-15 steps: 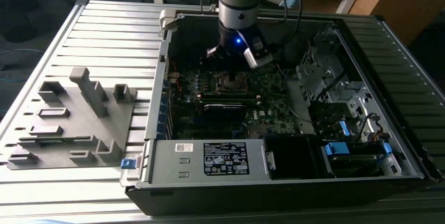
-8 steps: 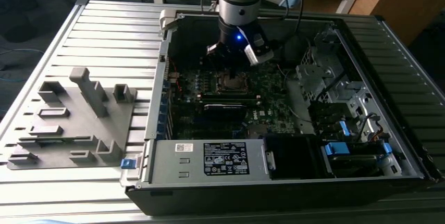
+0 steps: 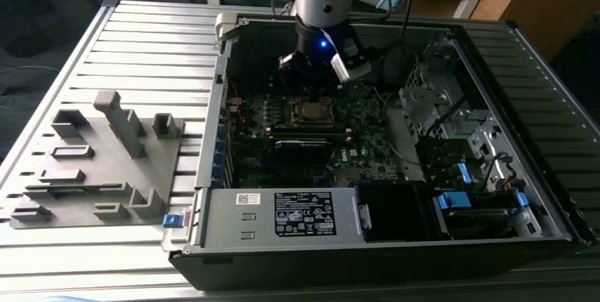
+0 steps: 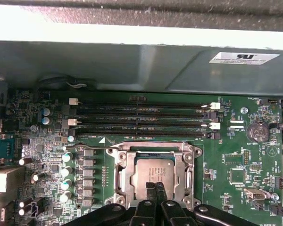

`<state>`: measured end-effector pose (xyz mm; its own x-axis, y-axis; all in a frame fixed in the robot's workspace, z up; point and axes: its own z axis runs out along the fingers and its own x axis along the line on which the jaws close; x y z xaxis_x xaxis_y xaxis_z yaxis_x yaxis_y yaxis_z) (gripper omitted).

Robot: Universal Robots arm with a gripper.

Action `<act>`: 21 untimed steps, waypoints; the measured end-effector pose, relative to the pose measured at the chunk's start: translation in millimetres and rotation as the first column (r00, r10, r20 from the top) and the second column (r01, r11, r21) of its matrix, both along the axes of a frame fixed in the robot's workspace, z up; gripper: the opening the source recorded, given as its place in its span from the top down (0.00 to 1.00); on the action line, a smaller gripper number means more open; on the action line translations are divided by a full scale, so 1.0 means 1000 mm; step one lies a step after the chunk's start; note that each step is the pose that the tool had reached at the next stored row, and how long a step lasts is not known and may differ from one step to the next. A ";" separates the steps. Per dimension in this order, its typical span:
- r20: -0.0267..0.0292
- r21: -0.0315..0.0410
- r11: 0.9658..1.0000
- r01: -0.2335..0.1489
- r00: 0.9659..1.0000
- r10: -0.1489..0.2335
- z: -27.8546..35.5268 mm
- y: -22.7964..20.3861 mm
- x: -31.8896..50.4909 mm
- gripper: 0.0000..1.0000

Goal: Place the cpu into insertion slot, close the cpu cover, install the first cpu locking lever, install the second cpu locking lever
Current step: 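Install the first cpu locking lever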

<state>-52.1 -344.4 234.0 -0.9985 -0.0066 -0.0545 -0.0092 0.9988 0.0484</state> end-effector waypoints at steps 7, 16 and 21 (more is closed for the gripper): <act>0.000 0.000 1.000 0.000 1.000 0.000 0.0059 0.0000 0.0000 0.89; 0.000 0.000 1.000 0.000 1.000 0.000 0.0075 0.0000 0.0000 0.89; 0.000 0.000 1.000 0.000 1.000 0.000 0.0094 0.0000 0.0000 0.89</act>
